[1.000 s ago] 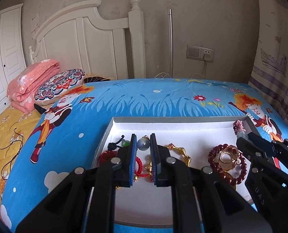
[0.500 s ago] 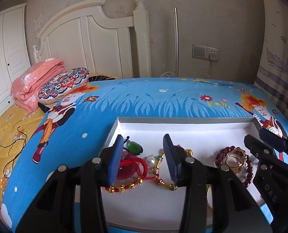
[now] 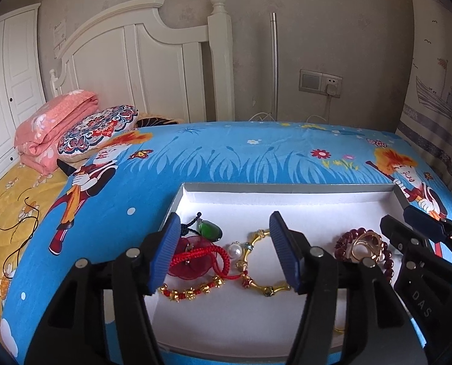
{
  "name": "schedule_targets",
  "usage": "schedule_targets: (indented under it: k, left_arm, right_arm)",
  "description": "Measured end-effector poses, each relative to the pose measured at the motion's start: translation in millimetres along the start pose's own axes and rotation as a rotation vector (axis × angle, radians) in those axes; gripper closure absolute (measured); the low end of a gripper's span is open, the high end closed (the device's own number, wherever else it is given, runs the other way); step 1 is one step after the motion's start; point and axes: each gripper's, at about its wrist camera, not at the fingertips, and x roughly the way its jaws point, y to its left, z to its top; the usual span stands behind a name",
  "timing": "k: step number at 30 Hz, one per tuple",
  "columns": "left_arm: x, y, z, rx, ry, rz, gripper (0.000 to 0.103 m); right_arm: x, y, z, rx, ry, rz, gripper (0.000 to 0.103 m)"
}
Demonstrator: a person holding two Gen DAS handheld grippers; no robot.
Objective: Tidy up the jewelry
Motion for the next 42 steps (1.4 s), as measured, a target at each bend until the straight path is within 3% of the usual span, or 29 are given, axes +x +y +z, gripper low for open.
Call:
schedule_targets:
  k: [3,7,9,12,22,29,42]
  left_arm:
    - [-4.7,-0.5,0.4,0.004,-0.013,-0.004,0.028]
    - [-11.8,-2.6,1.3,0.024,-0.038,-0.005,0.011]
    - [-15.0,-1.2,2.3,0.028,-0.041,-0.003,0.008]
    - [-18.5,4.1,3.1,0.022,-0.03,-0.022,0.005]
    - [-55.5,16.1,-8.5,-0.008,-0.083,-0.021,0.005]
    - [-81.8,17.5,-20.5,-0.019,-0.086,-0.077,0.005]
    - [-90.8,18.0,-30.9,0.002,-0.088,-0.059,0.005]
  right_arm:
    - [-6.7,0.5,0.0,-0.006,-0.016,-0.002,0.053]
    - [-16.4,0.3,0.9,-0.022,-0.031,-0.027,0.044]
    - [-23.2,-3.0,1.4,-0.015,-0.042,-0.04,0.03]
    - [-34.3,-8.0,0.7,-0.003,-0.057,-0.051,0.019]
    - [-64.9,-12.1,-13.0,0.032,-0.066,-0.044,0.019]
    - [-82.5,-6.7,-24.1,0.035,-0.079,-0.025,0.019]
    - [-88.7,-9.2,-27.0,0.056,-0.086,-0.026,0.019]
